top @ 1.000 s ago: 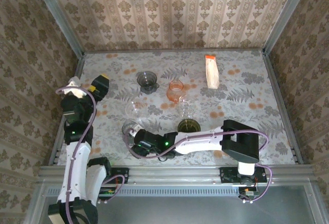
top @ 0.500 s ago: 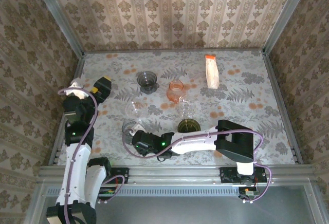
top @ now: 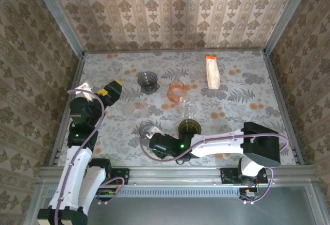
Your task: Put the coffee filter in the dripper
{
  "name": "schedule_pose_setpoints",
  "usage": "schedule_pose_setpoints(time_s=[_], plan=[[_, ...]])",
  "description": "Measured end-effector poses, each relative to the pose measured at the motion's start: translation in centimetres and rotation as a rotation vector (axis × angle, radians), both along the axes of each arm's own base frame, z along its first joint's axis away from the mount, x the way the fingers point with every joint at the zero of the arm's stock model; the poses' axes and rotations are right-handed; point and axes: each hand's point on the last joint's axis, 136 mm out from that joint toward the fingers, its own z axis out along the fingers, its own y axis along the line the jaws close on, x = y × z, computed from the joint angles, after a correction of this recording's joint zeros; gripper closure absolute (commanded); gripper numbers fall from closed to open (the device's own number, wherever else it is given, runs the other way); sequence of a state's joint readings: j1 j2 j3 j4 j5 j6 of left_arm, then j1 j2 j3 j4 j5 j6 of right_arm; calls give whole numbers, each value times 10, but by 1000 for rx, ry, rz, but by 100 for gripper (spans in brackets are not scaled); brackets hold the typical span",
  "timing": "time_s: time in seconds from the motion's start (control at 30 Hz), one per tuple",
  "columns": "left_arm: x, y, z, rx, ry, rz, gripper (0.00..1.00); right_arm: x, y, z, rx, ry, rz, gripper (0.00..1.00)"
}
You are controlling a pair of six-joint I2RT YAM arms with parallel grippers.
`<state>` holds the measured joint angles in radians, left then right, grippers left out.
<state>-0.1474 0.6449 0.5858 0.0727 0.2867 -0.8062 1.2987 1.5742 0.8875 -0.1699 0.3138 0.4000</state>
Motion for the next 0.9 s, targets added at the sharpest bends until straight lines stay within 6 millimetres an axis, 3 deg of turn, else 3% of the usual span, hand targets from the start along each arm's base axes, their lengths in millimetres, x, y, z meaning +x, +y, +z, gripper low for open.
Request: schedule_pose_setpoints(time_s=[0.2, 0.33, 0.57, 0.7, 0.9], plan=[[-8, -20, -4, 22, 8, -57, 0, -1, -34, 0, -5, 7, -26, 80], [-12, -30, -6, 37, 11, -85, 0, -6, -51, 2, 1, 18, -41, 73], [-15, -49, -14, 59, 32, -134, 0, -8, -54, 8, 38, 32, -58, 60], [-18, -57, -18, 65, 42, -158, 0, -11, -54, 11, 53, 41, -64, 39], [-20, -61, -17, 73, 34, -168, 0, -13, -69, 45, 134, 30, -111, 28]])
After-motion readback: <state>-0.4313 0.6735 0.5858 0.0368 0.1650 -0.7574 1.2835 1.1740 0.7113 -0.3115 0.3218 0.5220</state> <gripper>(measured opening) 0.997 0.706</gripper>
